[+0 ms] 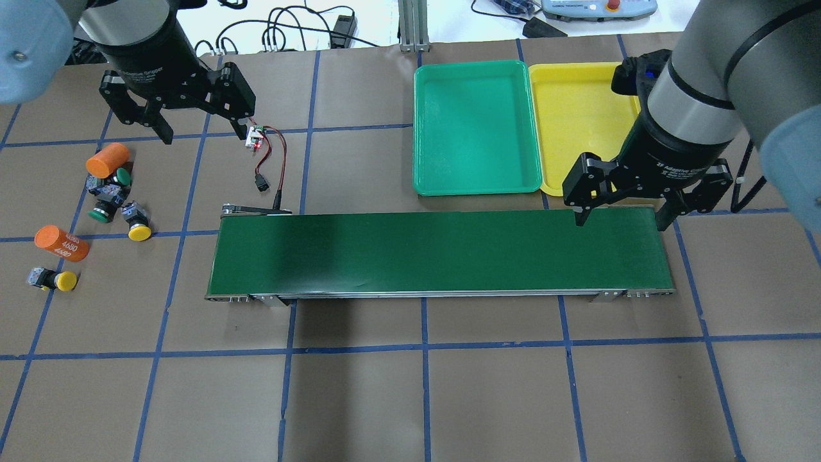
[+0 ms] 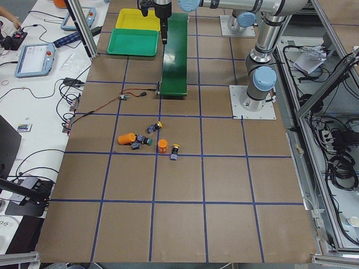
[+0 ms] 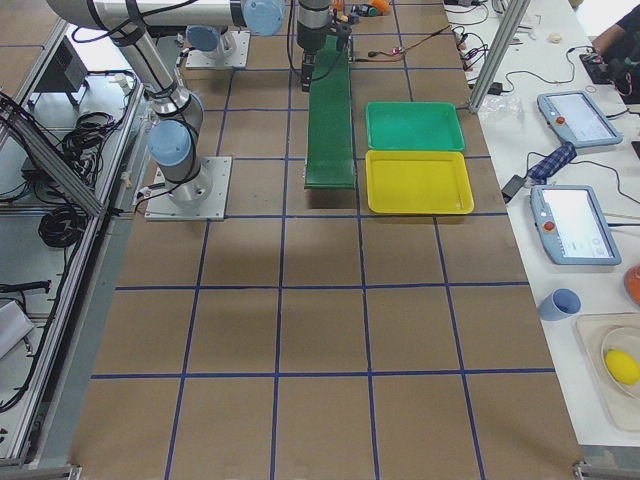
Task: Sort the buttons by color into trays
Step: 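Move the left gripper down over the orange cylinder in the cluster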
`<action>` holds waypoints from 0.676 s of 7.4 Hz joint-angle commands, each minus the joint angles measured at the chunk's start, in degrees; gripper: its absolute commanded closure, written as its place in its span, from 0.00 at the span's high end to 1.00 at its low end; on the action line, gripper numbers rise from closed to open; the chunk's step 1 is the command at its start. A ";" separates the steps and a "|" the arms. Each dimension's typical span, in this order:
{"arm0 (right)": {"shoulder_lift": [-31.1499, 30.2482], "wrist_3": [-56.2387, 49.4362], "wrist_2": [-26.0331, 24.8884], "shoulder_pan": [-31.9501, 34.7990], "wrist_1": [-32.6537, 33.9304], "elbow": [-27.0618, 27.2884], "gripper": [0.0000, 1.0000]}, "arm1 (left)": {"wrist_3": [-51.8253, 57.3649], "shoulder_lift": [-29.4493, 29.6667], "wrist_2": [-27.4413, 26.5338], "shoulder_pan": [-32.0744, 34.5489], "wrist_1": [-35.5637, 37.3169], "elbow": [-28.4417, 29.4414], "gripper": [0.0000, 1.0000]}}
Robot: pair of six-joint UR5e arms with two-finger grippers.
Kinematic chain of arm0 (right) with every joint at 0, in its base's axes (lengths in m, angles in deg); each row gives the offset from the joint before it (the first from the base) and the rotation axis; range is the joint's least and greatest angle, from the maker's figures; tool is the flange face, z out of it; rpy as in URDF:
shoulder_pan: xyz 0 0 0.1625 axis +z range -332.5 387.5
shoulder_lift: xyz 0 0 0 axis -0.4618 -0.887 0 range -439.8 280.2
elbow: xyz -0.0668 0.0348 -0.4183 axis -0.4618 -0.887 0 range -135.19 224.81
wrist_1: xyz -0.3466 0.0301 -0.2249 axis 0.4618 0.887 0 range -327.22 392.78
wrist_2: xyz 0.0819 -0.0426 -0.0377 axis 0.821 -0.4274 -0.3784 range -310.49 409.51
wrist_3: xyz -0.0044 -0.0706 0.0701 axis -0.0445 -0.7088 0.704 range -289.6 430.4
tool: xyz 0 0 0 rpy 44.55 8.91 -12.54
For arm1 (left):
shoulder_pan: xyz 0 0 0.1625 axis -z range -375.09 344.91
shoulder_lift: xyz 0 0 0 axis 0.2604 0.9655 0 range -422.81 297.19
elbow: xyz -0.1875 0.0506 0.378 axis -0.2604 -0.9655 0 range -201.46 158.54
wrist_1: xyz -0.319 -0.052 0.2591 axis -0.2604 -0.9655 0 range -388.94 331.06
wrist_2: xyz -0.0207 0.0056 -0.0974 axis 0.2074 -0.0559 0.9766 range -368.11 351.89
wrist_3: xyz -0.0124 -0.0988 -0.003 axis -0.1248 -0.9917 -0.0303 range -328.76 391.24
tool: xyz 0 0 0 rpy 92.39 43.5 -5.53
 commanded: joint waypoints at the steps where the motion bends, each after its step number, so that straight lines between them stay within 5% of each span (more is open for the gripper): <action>1: -0.01 0.19 0.73 -0.01 0.32 -0.07 1.00 | 0.36 0.00 -0.08 -0.31 -0.03 0.57 1.00; 3: -0.01 0.01 0.21 -0.01 0.41 -0.07 1.00 | 0.79 1.14 0.27 -1.27 0.15 0.58 1.00; 5: -0.45 -0.34 0.03 -0.01 0.06 -0.07 1.00 | 13.64 2.89 0.10 -10.89 0.67 -1.43 1.00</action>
